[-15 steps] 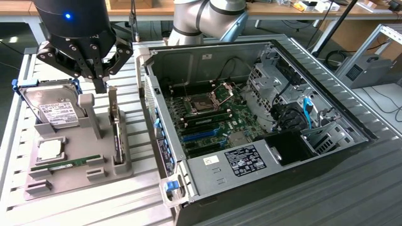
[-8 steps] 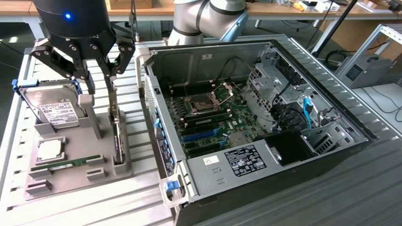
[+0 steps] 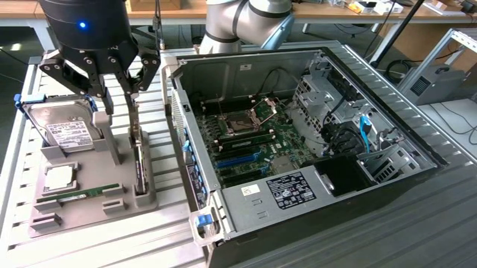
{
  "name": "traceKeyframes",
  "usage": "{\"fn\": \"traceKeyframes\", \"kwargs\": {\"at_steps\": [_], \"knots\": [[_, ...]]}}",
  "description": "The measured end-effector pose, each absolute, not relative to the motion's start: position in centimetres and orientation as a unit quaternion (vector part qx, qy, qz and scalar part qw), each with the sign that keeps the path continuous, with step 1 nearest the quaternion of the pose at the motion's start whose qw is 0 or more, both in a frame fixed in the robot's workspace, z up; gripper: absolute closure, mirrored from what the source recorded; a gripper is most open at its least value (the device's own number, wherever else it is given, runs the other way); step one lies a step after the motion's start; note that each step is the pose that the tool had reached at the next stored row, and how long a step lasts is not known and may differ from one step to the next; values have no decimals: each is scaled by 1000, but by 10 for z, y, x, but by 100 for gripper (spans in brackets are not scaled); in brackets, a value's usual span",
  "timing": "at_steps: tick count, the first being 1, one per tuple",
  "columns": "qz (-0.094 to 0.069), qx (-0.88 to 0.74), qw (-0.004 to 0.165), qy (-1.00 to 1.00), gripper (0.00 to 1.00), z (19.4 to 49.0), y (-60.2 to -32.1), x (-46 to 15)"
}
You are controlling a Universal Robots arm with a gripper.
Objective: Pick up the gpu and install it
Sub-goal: 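Pick up the gpu and move the gpu toward the slot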
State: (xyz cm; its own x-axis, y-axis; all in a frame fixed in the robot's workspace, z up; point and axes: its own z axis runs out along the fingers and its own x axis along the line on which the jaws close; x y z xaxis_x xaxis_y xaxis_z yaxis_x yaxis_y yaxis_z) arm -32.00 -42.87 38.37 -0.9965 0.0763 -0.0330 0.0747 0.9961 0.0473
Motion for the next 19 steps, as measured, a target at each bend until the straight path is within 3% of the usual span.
{"fn": "traceKeyframes", "kwargs": {"at_steps": [19], "knots": [[23, 38, 17, 999, 64, 349, -429, -320]]}}
